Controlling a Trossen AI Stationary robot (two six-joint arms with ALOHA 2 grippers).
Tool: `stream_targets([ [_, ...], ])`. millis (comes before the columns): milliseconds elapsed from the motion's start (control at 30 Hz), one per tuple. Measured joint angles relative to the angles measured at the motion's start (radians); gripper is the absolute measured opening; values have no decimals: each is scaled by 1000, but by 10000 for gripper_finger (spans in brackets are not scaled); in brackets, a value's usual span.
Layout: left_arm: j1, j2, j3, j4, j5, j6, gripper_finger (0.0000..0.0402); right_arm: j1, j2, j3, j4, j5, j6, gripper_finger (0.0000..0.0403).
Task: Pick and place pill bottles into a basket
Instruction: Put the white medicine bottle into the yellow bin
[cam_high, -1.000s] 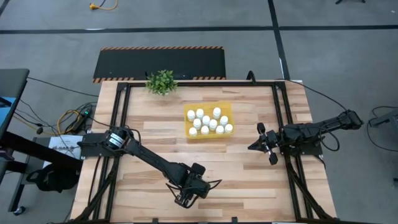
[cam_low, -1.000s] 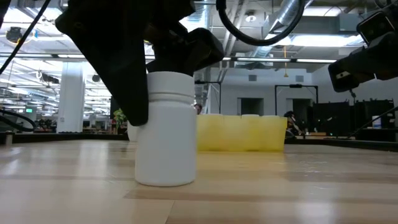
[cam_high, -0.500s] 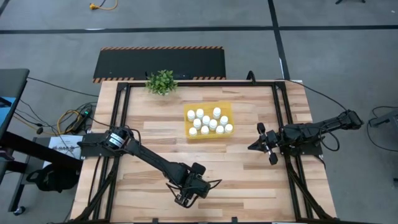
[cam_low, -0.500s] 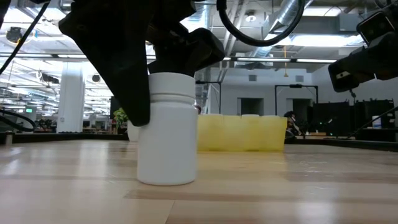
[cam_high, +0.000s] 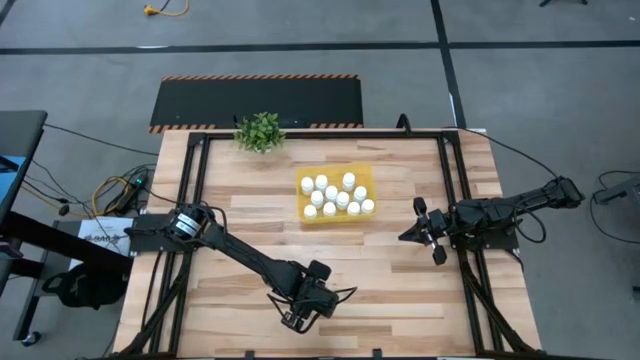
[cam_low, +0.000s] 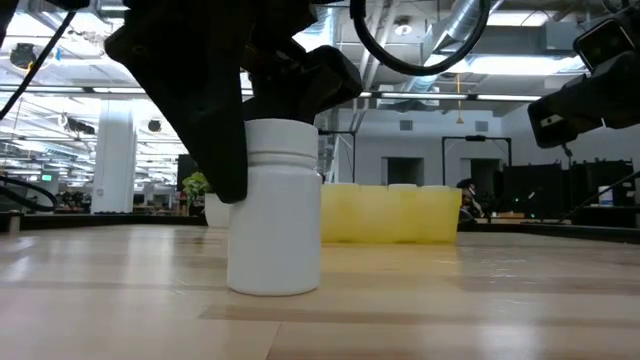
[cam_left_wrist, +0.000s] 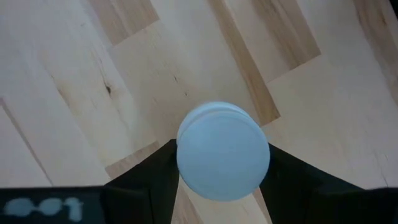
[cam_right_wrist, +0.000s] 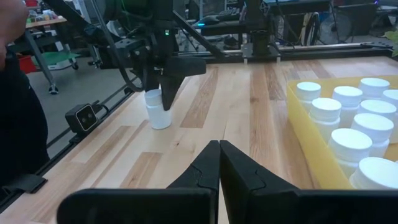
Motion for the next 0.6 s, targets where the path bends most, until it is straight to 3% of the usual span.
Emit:
stream_targets([
  [300,30,0,88,-78,-1,30,176,0,0,0,0,0,0,1],
  [600,106,0,258,-243,-35,99,176,0,0,0,0,0,0,1],
])
